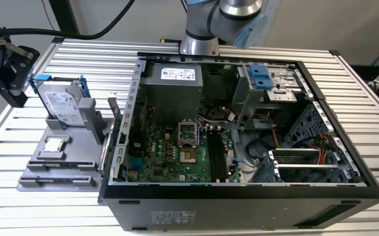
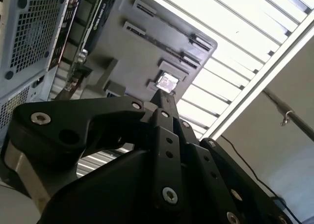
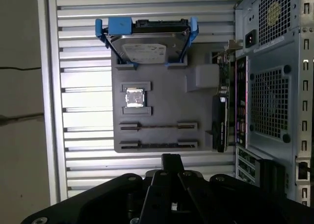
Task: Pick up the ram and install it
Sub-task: 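Reach for the ram, then pick up the ram and move it above insertion slot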
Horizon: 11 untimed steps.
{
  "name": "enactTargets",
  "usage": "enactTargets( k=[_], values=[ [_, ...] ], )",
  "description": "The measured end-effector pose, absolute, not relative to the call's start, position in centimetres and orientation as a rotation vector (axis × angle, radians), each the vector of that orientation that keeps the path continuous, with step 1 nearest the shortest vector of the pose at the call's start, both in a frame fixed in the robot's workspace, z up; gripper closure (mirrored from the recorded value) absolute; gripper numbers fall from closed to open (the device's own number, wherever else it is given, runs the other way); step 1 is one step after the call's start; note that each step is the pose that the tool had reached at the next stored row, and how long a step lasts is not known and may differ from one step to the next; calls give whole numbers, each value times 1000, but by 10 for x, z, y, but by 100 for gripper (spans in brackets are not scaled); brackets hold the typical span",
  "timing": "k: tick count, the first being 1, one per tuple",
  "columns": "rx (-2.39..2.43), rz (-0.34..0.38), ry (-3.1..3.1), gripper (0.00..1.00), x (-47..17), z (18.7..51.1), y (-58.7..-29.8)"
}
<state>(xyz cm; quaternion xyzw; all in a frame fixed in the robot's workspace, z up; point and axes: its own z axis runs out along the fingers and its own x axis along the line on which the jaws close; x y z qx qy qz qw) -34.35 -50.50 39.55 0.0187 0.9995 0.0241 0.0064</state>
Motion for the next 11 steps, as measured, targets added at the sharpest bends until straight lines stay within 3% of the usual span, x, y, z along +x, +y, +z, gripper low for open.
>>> enactTargets(
  k=[11],
  values=[
    [-231,77,3124,100,-344,395,-505]
  ],
)
